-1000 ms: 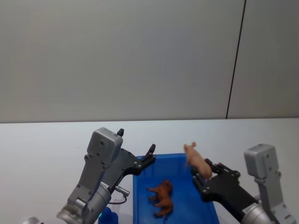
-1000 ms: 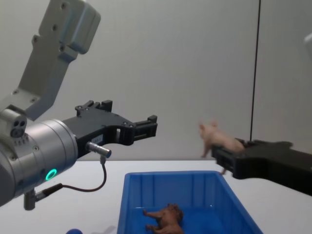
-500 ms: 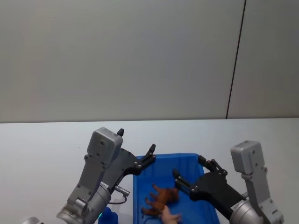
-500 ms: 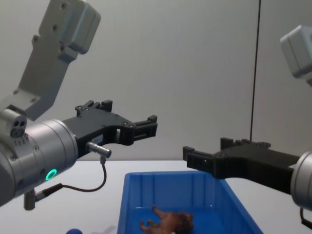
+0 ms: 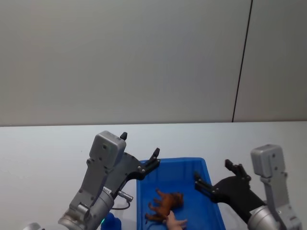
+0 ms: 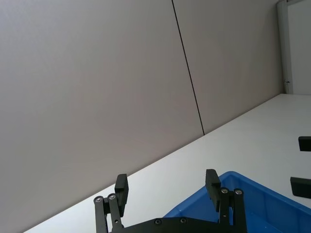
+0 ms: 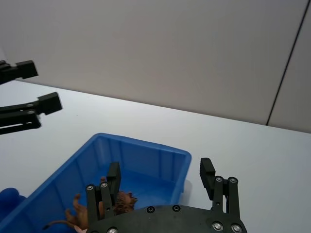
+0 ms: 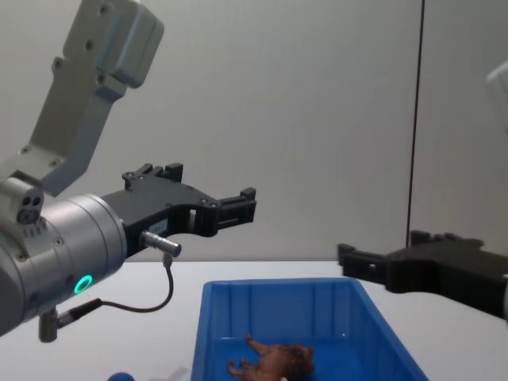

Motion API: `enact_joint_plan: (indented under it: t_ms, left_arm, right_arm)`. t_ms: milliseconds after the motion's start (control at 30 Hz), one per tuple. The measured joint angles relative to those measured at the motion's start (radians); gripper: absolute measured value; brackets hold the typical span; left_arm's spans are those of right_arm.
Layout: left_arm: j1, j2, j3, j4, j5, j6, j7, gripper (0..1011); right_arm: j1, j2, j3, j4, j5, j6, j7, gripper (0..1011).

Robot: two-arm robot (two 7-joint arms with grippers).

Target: Pick up the two dolls from the table and place them into the box.

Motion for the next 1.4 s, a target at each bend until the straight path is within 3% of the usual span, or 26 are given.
enact_joint_plan:
  t_ms: [333, 833, 1400]
  left_arm:
    - [0.000, 0.000, 0.000, 0.000, 0.000, 0.000, 0.000, 1003]
    - [0.003, 0.001, -0.002, -0.002, -0.003, 0.011, 0.002, 1003]
    - [0.058, 0.044, -0.028, -0.056, -0.085, 0.141, 0.068, 1003]
  right_arm:
    - [-0.031, 0.023, 0.022, -0.029, 0.016, 0.006, -0.069, 1001]
    - [-0.053, 0.038, 0.036, -0.047, 0.027, 0.009, -0.109, 1001]
    - [-0.060, 0.043, 0.040, -0.053, 0.031, 0.011, -0.122, 1001]
